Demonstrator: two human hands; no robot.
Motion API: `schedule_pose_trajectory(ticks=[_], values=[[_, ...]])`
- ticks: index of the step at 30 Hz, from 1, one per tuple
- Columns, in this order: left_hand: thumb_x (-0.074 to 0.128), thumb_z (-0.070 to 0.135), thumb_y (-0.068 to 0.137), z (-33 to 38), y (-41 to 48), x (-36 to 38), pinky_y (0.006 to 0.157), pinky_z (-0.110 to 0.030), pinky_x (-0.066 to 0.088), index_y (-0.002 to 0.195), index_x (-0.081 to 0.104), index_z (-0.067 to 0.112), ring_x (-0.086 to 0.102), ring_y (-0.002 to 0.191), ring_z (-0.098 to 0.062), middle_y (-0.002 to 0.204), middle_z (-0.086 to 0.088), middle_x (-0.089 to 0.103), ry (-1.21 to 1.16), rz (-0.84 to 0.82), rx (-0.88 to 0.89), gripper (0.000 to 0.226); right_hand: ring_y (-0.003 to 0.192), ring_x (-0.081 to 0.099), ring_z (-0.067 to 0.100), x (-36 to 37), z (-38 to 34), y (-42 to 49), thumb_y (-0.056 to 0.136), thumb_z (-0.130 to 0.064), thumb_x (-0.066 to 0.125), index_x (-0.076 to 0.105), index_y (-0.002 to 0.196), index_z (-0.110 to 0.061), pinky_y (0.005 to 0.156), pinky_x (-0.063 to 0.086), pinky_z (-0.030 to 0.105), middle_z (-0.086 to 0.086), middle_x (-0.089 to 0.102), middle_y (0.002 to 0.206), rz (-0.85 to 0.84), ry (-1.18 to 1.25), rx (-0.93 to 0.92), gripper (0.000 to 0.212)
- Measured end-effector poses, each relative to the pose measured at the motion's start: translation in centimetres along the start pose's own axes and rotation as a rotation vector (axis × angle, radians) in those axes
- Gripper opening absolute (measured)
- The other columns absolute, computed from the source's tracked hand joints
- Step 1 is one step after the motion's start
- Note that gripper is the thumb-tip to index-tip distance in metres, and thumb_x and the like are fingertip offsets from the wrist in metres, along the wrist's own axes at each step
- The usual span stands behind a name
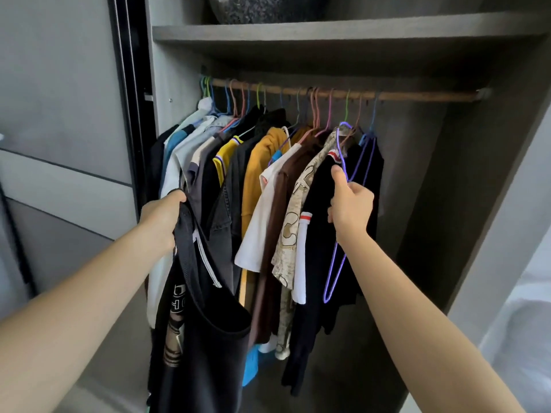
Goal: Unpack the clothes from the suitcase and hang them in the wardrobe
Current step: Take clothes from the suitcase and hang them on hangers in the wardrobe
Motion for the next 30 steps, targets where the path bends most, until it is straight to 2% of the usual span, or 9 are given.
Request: schedule_pose_trajectory(ticks=[3, 6, 9, 12, 17, 22, 25, 27, 30], values=[[0.063, 0.02, 0.084, 0.0, -0.4, -1.9, 0.049, -0.029, 0.053, 0.1, 0.062, 0.008, 0.055, 0.064, -0.022, 0.078, -0.008, 0.057, 0.001, -0.001, -0.003, 0.02, 0.043, 0.024, 0.01, 0.3, -1.2, -1.6, 0.089, -0.048, 0.062, 0.023, 0.048, -0.019, 0.047, 0.026, 0.027, -0.009, 0.024, 0.042, 0.034, 0.02, -0.096, 0.064], [0.063, 0.018, 0.084, 0.1, -0.7, -3.4, 0.068, -0.042, 0.059, 0.106, 0.063, 0.005, 0.058, 0.072, -0.026, 0.09, -0.012, 0.061, -0.001, 0.021, -0.007, 0.026, 0.046, 0.03, 0.013, 1.8, -2.2, -3.1, 0.088, -0.053, 0.056, 0.027, 0.046, -0.019, 0.05, 0.029, 0.029, -0.005, 0.029, 0.044, -0.068, 0.127, -0.09, 0.061], [0.06, 0.016, 0.086, 0.4, -1.5, -4.4, 0.05, -0.035, 0.055, 0.092, 0.062, 0.008, 0.056, 0.062, -0.023, 0.079, -0.01, 0.059, 0.011, 0.035, 0.004, 0.01, 0.048, 0.033, 0.019, 5.1, -3.0, -4.7, 0.086, -0.047, 0.05, 0.038, 0.038, -0.02, 0.052, 0.029, 0.033, -0.001, 0.035, 0.044, -0.231, 0.207, 0.003, 0.056], [0.061, 0.017, 0.086, 0.6, -1.9, -5.7, 0.067, -0.037, 0.055, 0.102, 0.063, 0.008, 0.057, 0.071, -0.024, 0.083, -0.009, 0.059, 0.027, 0.063, 0.019, 0.019, 0.035, 0.025, 0.012, 8.9, -3.6, -7.1, 0.095, -0.025, 0.049, 0.043, 0.04, -0.019, 0.04, 0.022, 0.021, -0.003, 0.03, 0.041, -0.39, 0.402, 0.179, 0.055], [0.061, 0.018, 0.086, 1.3, -2.2, -7.6, 0.075, -0.04, 0.055, 0.085, 0.059, 0.01, 0.056, 0.076, -0.025, 0.087, -0.01, 0.058, 0.008, 0.116, 0.028, 0.008, 0.03, 0.017, 0.007, 13.3, -3.9, -11.4, 0.103, -0.029, 0.042, 0.044, 0.064, -0.013, 0.034, 0.015, 0.015, -0.008, 0.025, 0.038, -0.426, 0.674, 0.466, 0.042], [0.06, 0.015, 0.085, 2.0, -2.6, -9.7, 0.04, -0.027, 0.05, 0.085, 0.059, 0.008, 0.053, 0.057, -0.024, 0.076, -0.009, 0.056, -0.034, 0.158, 0.047, 0.008, 0.032, 0.023, 0.009, 15.0, -3.9, -15.1, 0.101, -0.029, 0.046, 0.047, 0.063, -0.01, 0.034, 0.02, 0.017, -0.007, 0.027, 0.038, -0.38, 0.746, 0.543, 0.042], [0.06, 0.016, 0.084, 2.4, -2.7, -10.9, 0.047, -0.025, 0.049, 0.084, 0.059, 0.01, 0.055, 0.052, -0.02, 0.071, -0.007, 0.057, -0.036, 0.199, 0.078, 0.006, 0.033, 0.026, 0.01, 16.0, -3.0, -17.6, 0.1, -0.029, 0.048, 0.05, 0.061, -0.01, 0.036, 0.022, 0.016, -0.003, 0.03, 0.041, -0.464, 0.648, 0.454, 0.044], [0.059, 0.013, 0.085, 3.0, -2.8, -12.1, 0.038, -0.021, 0.045, 0.076, 0.055, 0.011, 0.053, 0.041, -0.016, 0.065, -0.006, 0.054, -0.022, 0.236, 0.116, 0.01, 0.033, 0.028, 0.01, 16.5, -1.1, -19.5, 0.1, -0.03, 0.05, 0.052, 0.057, -0.01, 0.037, 0.024, 0.018, -0.003, 0.033, 0.039, -0.602, 0.509, 0.349, 0.047], [0.058, 0.008, 0.087, 4.1, -3.0, -15.2, 0.035, -0.02, 0.047, 0.074, 0.054, 0.012, 0.053, 0.051, -0.016, 0.068, -0.005, 0.055, 0.049, 0.307, 0.161, 0.014, 0.04, 0.034, 0.018, 16.5, 1.8, -19.8, 0.094, -0.029, 0.061, 0.051, 0.051, -0.001, 0.048, 0.032, 0.024, 0.006, 0.037, 0.041, -0.745, 0.268, 0.124, 0.052]])
Point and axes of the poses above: each hand's wrist, its own y-axis towards the middle knuckle, its own x-axis out of the palm, z = x × y, the point moved 3 cm from there along y, towards the middle knuckle
